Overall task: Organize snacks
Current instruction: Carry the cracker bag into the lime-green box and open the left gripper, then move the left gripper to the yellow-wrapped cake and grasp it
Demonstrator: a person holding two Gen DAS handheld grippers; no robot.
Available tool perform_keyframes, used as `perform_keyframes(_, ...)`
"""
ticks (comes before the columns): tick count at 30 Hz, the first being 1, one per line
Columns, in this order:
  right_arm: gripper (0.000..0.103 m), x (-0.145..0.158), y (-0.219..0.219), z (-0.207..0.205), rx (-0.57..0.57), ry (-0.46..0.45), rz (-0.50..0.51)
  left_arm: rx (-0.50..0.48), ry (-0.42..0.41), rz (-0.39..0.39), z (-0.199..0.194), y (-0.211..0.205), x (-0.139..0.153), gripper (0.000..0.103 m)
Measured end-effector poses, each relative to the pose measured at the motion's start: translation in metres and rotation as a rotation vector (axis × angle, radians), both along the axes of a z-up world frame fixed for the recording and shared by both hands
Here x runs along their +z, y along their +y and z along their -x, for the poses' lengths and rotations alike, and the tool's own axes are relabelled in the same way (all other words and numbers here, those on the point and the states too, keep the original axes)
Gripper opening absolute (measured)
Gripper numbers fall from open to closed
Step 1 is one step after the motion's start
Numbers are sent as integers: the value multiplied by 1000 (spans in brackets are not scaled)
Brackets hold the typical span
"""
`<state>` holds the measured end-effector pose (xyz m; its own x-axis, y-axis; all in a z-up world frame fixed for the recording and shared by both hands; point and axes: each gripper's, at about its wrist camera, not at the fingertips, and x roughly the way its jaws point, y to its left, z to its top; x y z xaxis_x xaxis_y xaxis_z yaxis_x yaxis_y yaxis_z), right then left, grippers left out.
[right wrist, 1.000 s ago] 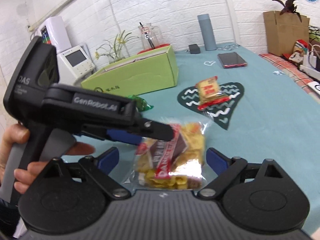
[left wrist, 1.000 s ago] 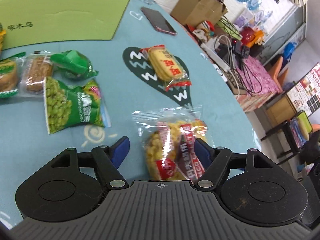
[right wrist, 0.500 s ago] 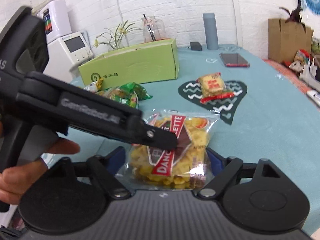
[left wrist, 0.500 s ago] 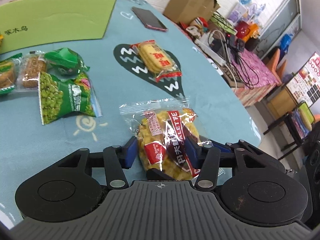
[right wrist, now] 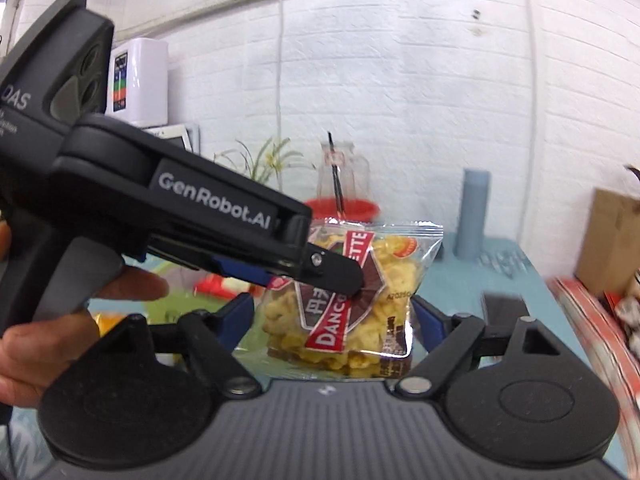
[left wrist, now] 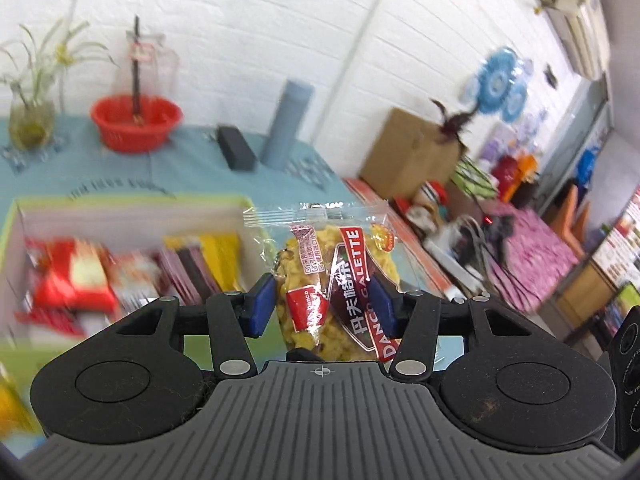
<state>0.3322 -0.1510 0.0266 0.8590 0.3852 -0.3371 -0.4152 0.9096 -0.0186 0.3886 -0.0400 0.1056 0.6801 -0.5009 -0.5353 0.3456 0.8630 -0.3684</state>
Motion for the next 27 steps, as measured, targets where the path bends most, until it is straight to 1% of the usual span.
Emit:
perform_keyframes(2, 89, 2, 10, -36, 40, 28, -19, 34, -5, -34, -28, 10, 3, 33)
perform_keyframes(4, 88, -5, 20, -67, 64, 74, -27, 67, 14, -60, -55, 18, -6, 33)
perform_keyframes(7, 89, -26, 34, -105, 76, 154, -19, 84, 74, -90, -91, 28, -34, 36)
perform_keyframes(10, 89, -52, 42, -133, 72, 232, 3, 74, 153, -87, -117, 31, -69, 35)
perform_keyframes(11, 92, -56, 44, -134, 78, 208, 21, 75, 167, -71, -121, 33, -77, 36)
perform_keyframes(12, 92, -57, 51, -134, 72, 201, 63, 63, 173, -46, -124, 35, -82, 36)
perform_keyframes(14, 95, -59, 57, -135, 73, 206, 90, 53, 177, -37, -127, 38, -83, 38)
perform_keyframes(15, 94, -59, 58, -135, 71, 204, 92, 53, 175, -33, -126, 38, -82, 38)
perform_keyframes(18, 94, -57, 53, -134, 71, 202, 59, 36, 157, -12, -119, 41, -75, 48)
perform_keyframes(20, 94, -48, 42, -114, 67, 175, 35, 43, 114, 19, -103, 45, -63, 58)
perform_keyframes(22, 93, -39, 32, -92, 46, 128, 50, 51, 53, 38, -81, 48, -47, 67)
perform_keyframes(24, 93, -35, 18, -64, -14, 85, 46, 50, -4, 38, -54, 48, -35, 69)
perform_keyframes(25, 93, -36, 10, -48, -37, 78, 34, 43, -26, 37, -38, 47, -30, 72)
perform_keyframes(27, 93, -43, -8, -16, -62, 94, -5, 23, -54, 37, -5, 43, -28, 74)
